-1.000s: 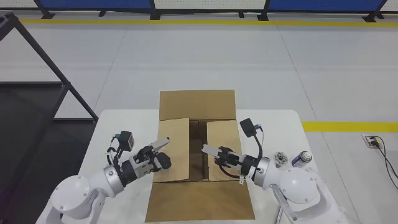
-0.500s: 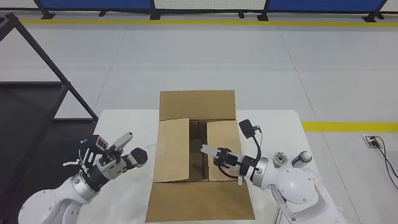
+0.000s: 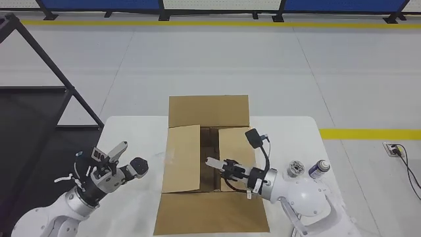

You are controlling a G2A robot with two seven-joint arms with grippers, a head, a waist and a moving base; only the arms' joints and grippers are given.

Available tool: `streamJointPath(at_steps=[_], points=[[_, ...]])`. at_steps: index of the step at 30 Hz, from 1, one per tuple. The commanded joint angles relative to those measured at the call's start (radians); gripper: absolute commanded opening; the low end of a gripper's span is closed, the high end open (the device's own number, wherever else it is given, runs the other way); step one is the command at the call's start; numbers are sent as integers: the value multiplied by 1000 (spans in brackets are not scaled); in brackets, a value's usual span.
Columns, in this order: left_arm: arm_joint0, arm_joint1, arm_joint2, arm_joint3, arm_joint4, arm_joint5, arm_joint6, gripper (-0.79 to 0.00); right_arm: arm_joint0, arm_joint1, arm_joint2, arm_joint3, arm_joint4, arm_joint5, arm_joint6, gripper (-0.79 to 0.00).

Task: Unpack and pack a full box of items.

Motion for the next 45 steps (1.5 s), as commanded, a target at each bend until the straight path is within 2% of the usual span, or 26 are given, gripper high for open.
streamJointPath(at_steps=[1, 11, 21, 30, 38, 45], points=[[-2, -4, 3, -5, -49, -10, 40, 0, 43, -9, -44, 40, -1, 9, 7, 0], [26, -16, -87, 58, -244, -93, 158, 0, 189, -55, -190, 184, 29, 25, 0, 0], [37, -17, -102, 68, -252, -99, 175, 0, 269, -92, -267, 204, 61, -36, -17, 0], [37, -17, -102, 68, -252, -99, 175, 0, 335, -127, -318, 195, 70, -43, -66, 0], [40, -18, -104, 63, -256, -101, 182, 0, 417, -175, -392, 243, 98, -53, -99, 0], [76, -26, -156, 49, -329, -183, 232, 0, 488, -233, -476, 338, 122, -72, -154, 0]])
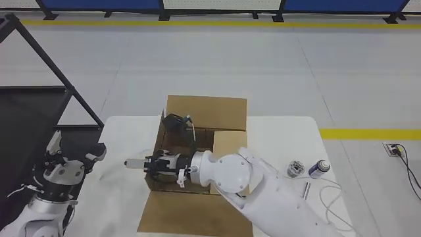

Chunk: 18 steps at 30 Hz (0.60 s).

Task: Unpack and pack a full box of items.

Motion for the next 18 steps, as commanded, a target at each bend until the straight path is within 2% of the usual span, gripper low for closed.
streamJointPath(at_steps=[1, 8, 18], points=[[14, -3, -13, -6, -30, -24, 3, 0, 16, -18, -27, 31, 4, -6, -21, 0], [67, -12, -46, -21, -74, -78, -5, 0, 73, -98, -115, 168, 25, -49, -93, 0], [113, -26, -70, -39, -138, -138, -10, 0, 121, -196, -179, 361, 68, -116, -100, 0]])
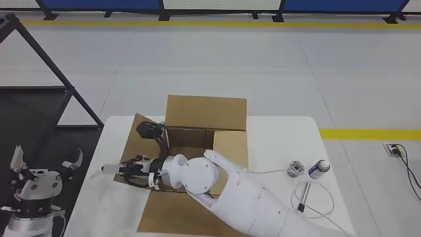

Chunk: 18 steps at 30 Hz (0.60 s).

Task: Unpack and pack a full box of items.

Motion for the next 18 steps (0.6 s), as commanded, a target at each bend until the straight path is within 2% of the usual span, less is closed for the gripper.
streamJointPath(at_steps=[1, 5, 8, 13, 18], points=[[7, -2, -3, -5, 0, 2, -4, 0, 9, -20, -12, 41, 3, -4, 6, 0], [9, -4, 5, -9, 9, 19, -13, 0, 26, -46, -10, 97, 6, -19, 17, 0], [6, -4, 12, -18, 28, 36, -26, 0, 34, -42, 18, 85, -26, -28, 19, 0], [4, -2, 26, -53, 87, 73, -71, 0, -8, 11, 109, -30, -130, 6, 20, 0], [-11, -2, 37, -96, 123, 92, -76, 0, -164, 93, 254, -256, -262, 79, 38, 0]])
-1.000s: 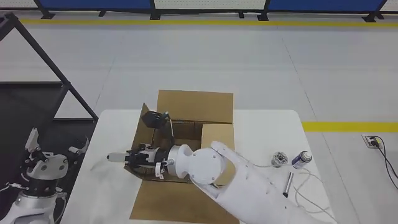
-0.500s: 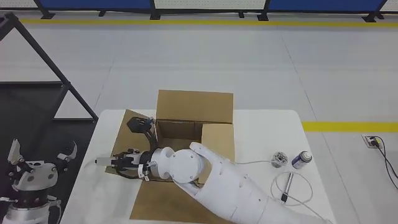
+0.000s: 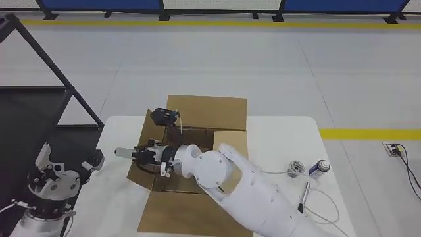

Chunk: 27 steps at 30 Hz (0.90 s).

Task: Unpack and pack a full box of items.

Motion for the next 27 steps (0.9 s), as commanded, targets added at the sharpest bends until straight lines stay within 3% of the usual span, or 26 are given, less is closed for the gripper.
streamJointPath(at_steps=[1, 8, 16, 27], points=[[-2, 0, 1, -19, 4, 8, -5, 0, -89, 37, 75, -115, -64, 29, 18, 0], [4, 0, 26, -74, 62, 30, -26, 0, -320, 113, 262, -360, -163, 50, 120, 0], [10, 0, 46, -109, 87, 59, -66, 0, -460, 151, 387, -517, -234, 57, 151, 0], [-18, 1, 30, -81, 74, 61, -62, 0, -759, 207, 661, -878, -370, 116, 159, 0]])
